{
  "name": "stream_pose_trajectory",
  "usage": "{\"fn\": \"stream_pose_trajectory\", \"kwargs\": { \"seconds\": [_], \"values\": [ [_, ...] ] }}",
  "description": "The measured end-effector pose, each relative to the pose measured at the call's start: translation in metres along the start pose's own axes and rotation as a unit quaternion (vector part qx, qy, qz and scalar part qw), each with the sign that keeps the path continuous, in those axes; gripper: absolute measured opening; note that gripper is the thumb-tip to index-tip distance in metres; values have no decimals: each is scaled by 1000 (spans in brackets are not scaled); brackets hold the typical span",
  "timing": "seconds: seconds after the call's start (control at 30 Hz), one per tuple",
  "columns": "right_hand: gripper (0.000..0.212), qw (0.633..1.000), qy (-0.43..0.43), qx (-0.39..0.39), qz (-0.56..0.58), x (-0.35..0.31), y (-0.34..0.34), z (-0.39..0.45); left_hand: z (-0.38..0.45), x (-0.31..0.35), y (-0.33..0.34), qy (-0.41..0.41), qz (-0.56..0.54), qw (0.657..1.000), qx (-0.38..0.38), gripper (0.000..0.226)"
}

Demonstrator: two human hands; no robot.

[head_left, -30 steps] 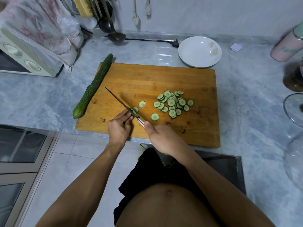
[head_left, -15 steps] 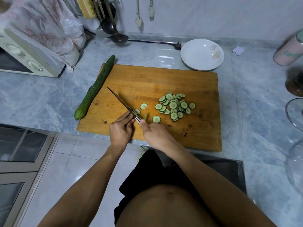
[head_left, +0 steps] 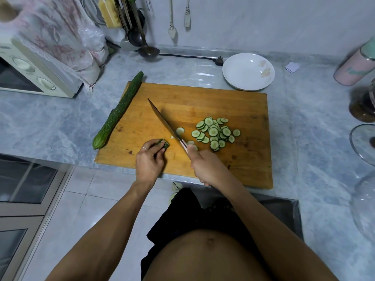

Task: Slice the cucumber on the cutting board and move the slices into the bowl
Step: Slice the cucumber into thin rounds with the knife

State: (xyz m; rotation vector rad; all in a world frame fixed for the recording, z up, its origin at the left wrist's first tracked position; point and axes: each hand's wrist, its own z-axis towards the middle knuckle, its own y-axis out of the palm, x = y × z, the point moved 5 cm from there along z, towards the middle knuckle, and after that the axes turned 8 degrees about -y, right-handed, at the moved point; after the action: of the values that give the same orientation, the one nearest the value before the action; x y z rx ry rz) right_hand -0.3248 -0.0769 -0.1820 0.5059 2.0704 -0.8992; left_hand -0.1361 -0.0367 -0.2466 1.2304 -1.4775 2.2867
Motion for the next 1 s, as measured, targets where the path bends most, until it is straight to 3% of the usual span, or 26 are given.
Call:
{"fn": "stream_pose_trajectory", "kwargs": {
  "seconds": [0.63, 1.0],
  "values": [
    [69, 993, -69, -16, -93, -6, 21, -16, 0, 1, -4, -41, -26, 999, 1, 26],
    [67, 994, -59, -20, -93, -5, 21, -13, 0, 2, -5, -48, -52, 997, 0, 28]
  ]
}}
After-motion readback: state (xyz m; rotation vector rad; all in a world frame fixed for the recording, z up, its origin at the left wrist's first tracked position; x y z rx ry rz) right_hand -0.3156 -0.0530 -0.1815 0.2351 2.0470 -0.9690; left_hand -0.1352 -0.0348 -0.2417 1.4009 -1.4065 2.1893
